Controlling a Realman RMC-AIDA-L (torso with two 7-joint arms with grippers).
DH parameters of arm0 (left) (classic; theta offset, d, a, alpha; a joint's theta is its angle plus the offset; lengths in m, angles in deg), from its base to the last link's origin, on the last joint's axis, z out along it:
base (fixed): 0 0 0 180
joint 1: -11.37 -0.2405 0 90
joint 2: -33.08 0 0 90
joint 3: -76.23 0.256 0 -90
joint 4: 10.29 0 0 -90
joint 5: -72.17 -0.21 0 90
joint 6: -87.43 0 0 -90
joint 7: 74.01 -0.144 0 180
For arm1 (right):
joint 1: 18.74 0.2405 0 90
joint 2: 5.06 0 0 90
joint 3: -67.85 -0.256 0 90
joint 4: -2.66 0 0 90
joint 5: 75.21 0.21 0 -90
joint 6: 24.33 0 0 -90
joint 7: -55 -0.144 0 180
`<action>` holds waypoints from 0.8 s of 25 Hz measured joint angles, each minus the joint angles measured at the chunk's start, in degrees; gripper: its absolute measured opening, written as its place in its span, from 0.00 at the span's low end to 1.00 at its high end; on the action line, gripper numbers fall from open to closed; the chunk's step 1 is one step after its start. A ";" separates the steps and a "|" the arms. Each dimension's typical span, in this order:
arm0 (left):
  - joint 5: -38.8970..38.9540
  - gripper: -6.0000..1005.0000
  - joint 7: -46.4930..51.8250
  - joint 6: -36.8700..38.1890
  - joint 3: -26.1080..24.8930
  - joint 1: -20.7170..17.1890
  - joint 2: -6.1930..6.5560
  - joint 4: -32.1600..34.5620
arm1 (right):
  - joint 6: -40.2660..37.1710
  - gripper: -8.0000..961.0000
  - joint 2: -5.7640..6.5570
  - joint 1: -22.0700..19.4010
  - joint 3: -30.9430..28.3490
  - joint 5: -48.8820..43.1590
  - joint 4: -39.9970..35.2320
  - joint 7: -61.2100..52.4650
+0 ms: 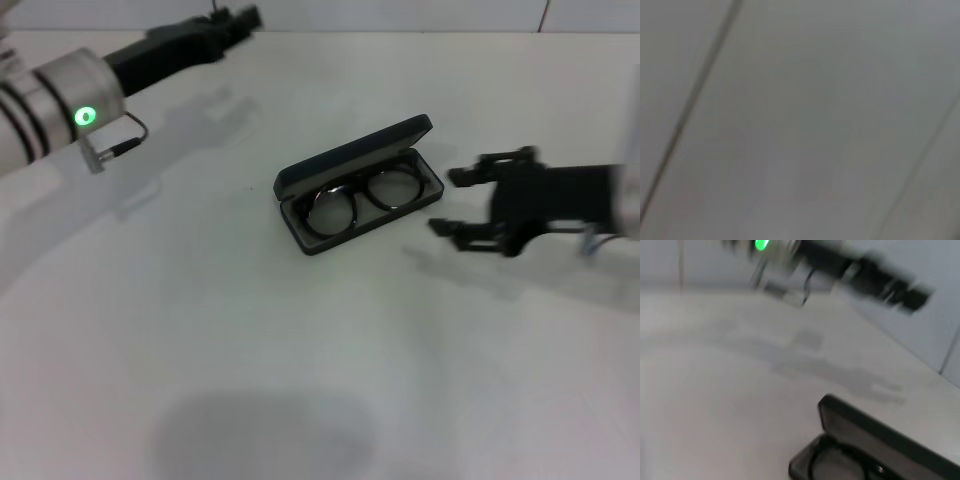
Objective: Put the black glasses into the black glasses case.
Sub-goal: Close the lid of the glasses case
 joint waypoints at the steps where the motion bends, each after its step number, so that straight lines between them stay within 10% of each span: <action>1: -4.30 0.53 2.49 -1.09 0.06 0.90 -0.17 1.42 | -3.95 0.63 0.00 0.18 -5.91 3.13 2.67 0.78; 8: -23.16 0.53 12.17 -1.97 2.70 5.29 -3.09 6.50 | -15.51 0.63 0.13 -1.61 -28.15 15.29 13.80 8.73; 13: -27.41 0.75 13.53 -2.23 4.09 6.67 -4.50 6.62 | -17.72 0.62 0.11 -1.83 -30.73 17.05 17.28 10.97; 20: -26.93 0.80 13.32 -4.84 4.55 7.20 -4.68 6.40 | -17.79 0.62 -0.04 -1.31 -30.23 17.06 18.75 11.86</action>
